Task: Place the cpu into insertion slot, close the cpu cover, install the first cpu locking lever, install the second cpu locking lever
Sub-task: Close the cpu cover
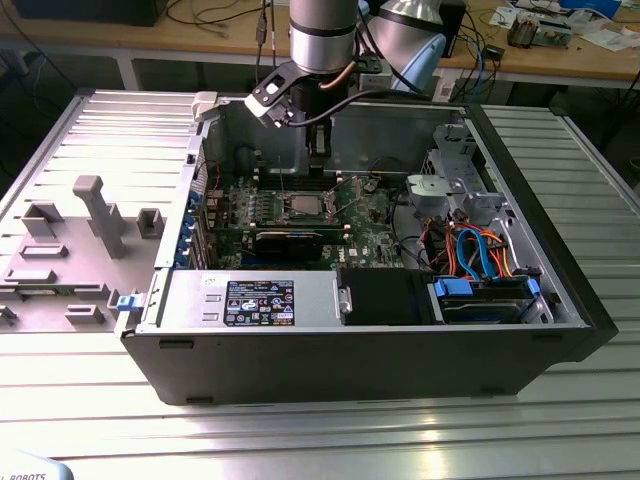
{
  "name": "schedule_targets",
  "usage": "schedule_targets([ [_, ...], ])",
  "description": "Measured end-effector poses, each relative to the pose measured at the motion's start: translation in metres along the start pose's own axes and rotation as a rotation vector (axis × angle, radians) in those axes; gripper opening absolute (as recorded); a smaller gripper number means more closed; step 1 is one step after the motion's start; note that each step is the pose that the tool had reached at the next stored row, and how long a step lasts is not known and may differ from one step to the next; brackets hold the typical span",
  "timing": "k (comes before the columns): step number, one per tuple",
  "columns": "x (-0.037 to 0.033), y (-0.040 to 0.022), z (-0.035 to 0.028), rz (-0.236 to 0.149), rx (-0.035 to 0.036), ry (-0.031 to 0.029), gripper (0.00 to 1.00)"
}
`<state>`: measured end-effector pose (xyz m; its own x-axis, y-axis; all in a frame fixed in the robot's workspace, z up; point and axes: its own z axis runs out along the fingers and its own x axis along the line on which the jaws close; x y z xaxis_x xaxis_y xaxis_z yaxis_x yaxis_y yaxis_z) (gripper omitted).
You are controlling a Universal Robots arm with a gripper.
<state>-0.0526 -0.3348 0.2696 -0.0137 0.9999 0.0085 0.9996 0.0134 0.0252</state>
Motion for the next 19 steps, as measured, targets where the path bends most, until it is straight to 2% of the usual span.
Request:
schedule_targets([
  [19, -0.0001, 0.0051, 0.0001, 0.000, 0.0000, 0.0000, 0.11],
])
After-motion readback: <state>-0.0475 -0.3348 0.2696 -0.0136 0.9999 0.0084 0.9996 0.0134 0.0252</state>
